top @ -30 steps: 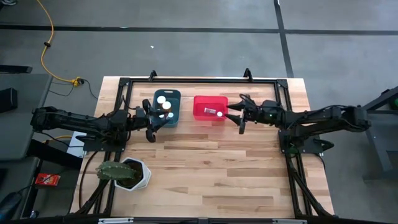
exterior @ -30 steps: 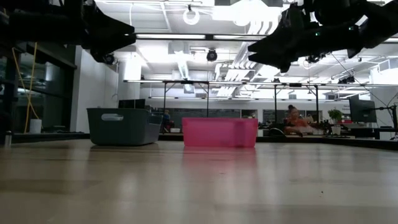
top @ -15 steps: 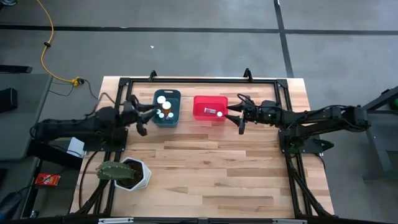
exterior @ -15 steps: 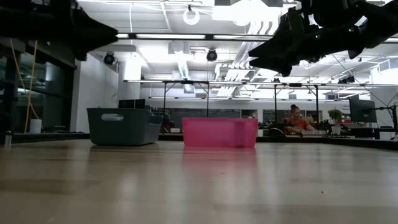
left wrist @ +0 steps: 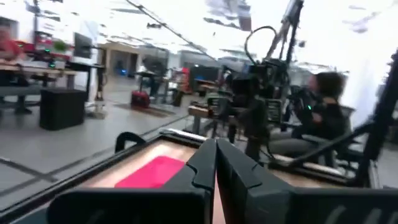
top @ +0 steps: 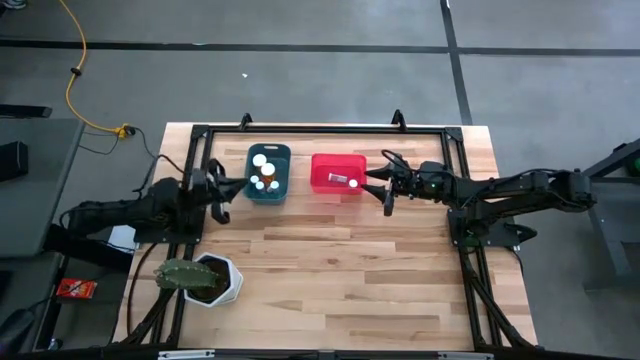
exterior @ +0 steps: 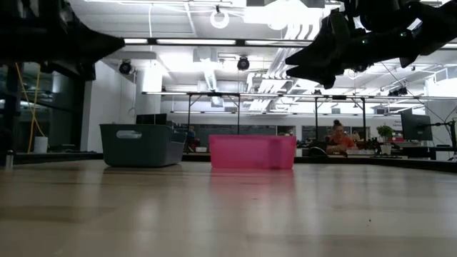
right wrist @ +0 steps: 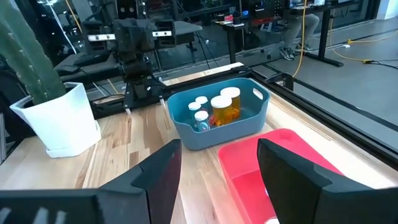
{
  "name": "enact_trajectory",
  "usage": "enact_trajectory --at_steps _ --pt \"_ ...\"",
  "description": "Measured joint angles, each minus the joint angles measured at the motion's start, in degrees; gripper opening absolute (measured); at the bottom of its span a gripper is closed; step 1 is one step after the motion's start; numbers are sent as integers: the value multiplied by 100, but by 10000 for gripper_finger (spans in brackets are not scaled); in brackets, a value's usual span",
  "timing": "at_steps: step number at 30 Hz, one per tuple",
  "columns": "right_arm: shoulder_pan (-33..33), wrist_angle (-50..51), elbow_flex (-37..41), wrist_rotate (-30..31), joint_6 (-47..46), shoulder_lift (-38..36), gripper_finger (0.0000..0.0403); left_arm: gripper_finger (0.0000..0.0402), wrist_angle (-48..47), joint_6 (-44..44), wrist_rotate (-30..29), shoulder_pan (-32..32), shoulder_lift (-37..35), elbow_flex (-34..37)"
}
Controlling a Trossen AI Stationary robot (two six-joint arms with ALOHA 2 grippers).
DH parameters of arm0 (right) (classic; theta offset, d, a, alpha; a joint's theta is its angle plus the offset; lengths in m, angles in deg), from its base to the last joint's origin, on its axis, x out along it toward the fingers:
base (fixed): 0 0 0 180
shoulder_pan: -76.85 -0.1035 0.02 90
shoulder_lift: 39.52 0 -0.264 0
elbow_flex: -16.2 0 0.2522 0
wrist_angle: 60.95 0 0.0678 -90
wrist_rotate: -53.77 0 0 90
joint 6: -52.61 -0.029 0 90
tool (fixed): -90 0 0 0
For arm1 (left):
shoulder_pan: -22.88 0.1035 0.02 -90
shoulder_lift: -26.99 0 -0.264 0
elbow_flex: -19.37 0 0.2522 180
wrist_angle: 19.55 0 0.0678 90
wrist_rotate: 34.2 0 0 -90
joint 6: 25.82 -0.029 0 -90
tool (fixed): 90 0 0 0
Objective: Pick and place medicine bottles into bin by pill shape (circle, oval)
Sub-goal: Return to Home Position
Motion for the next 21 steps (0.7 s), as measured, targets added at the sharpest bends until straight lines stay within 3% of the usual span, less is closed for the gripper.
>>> enact_trajectory --at_steps 6,15,21 --pt "0 54 0 0 15 0 204 0 -1280 358 135 -283 39 -8" --pt "-2 322 0 -107 13 -56 204 0 -1234 293 58 -733 55 -28" --pt "-7 815 0 -111 -87 -525 203 0 -1232 118 21 -819 56 -28"
